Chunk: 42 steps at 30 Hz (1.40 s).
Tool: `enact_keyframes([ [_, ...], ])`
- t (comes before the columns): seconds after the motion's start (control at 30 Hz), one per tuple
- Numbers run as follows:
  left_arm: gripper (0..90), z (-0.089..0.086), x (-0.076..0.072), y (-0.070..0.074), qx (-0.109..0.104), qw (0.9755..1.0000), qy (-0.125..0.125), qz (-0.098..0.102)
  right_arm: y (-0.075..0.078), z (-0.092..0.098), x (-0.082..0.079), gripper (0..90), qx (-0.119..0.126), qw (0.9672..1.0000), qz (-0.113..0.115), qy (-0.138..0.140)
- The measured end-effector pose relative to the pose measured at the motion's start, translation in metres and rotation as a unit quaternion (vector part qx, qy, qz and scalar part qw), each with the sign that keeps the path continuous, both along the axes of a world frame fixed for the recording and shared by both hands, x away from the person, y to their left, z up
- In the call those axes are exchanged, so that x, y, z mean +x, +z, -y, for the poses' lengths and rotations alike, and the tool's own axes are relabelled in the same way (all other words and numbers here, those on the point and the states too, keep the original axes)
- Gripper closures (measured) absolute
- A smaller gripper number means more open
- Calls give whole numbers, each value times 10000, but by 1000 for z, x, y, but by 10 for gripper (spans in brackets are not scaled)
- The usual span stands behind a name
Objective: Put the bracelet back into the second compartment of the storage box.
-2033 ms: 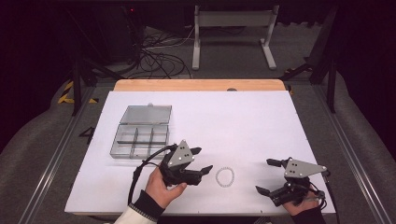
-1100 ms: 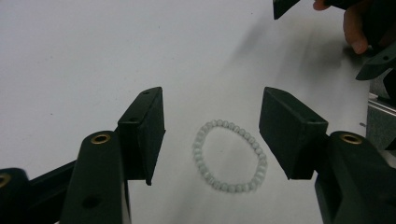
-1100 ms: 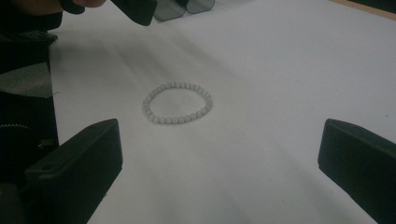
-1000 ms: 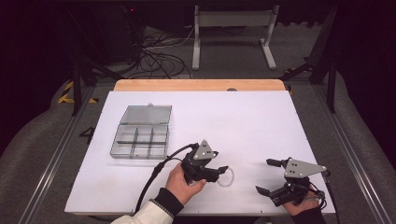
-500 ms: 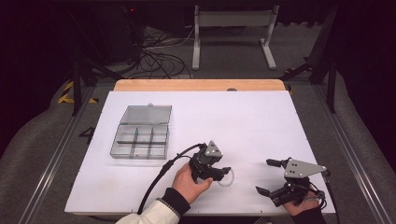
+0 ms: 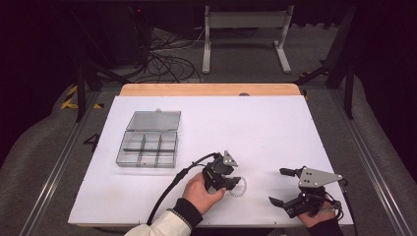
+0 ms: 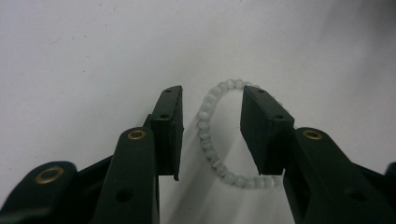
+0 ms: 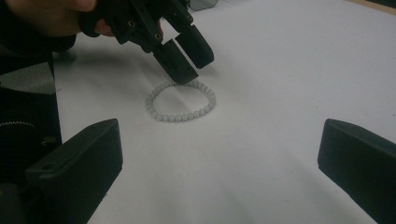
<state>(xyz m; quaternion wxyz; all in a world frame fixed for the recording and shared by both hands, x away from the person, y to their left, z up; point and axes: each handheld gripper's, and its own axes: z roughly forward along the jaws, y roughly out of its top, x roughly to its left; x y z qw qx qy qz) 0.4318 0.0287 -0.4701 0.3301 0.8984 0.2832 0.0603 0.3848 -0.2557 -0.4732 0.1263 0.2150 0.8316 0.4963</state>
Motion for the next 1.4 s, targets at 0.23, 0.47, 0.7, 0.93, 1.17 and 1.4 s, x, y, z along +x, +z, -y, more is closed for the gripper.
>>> enact_keyframes([
  [0.23,652,4,1,-3,124,9999,-16,-84,0,0,0,5,-3,10000,-9,24],
  [0.47,702,5,4,-4,133,9999,31,-51,-1,-1,1,7,-29,10000,-33,44],
  [0.7,794,8,4,-7,309,9995,67,13,-1,-1,1,7,-7,10000,-39,54],
  [0.93,850,10,5,-5,446,9990,60,22,-1,-1,1,7,-18,10000,-50,59],
  [1.17,856,11,2,-3,475,9988,54,130,-1,-1,1,7,-22,10000,-60,54],
  [1.4,858,9,0,6,311,9994,14,170,-2,-1,1,6,-19,10000,-74,61],
])
